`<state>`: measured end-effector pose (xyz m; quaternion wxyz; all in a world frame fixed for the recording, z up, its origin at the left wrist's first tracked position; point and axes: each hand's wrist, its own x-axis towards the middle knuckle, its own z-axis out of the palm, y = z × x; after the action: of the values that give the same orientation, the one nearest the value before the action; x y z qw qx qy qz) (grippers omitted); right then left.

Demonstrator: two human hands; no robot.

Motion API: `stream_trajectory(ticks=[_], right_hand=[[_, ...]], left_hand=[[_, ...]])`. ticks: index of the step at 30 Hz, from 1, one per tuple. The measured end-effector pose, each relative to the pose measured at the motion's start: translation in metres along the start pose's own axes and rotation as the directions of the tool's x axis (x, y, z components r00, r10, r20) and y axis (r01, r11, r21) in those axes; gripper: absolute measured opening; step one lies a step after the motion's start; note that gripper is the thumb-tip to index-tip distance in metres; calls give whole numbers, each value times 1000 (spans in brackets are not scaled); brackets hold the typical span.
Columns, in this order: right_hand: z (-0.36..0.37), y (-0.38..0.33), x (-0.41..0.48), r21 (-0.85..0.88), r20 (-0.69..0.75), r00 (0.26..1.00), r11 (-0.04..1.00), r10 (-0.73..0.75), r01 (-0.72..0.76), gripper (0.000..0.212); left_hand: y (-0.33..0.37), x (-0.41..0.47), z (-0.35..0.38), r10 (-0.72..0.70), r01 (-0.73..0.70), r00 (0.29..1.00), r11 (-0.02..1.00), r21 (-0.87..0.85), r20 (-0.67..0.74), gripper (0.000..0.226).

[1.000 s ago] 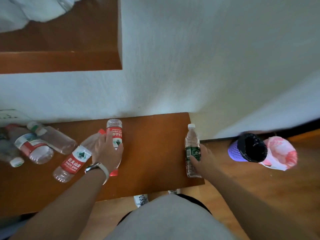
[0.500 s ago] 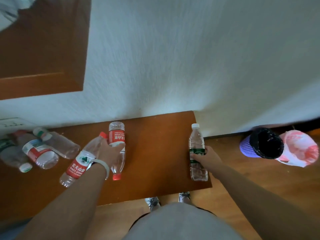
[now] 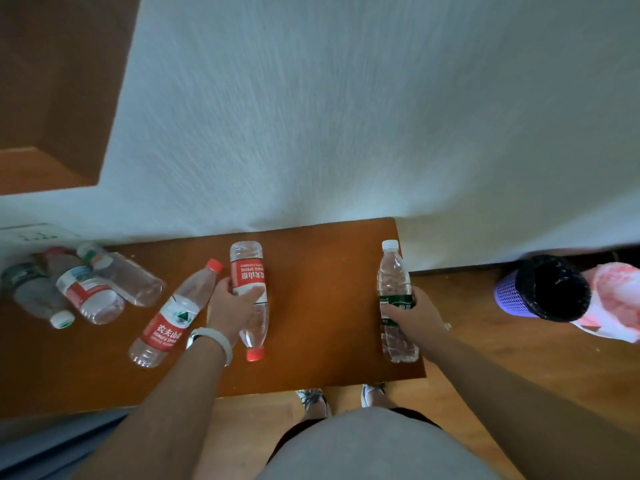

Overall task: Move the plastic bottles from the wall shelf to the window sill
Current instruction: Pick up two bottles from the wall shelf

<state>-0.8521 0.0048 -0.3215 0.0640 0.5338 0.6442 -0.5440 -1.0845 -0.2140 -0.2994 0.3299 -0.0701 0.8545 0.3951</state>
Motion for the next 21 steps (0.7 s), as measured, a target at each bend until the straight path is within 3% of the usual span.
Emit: stream_trajectory(ticks=[4, 14, 21], right_hand=[[-8, -13, -9, 51, 52, 996, 996, -75, 72, 32], [-30, -59, -37, 189, 230, 913, 935, -338, 299, 42], [-26, -88, -35, 294, 380, 816, 893, -435, 339, 48]], left_hand=[[2, -19, 9, 50, -50, 999, 996, -78, -3, 51], [35, -65, 8, 193, -198, 980, 950, -243, -45, 55], [40, -106, 5, 106, -150, 983, 934, -324, -149, 50]])
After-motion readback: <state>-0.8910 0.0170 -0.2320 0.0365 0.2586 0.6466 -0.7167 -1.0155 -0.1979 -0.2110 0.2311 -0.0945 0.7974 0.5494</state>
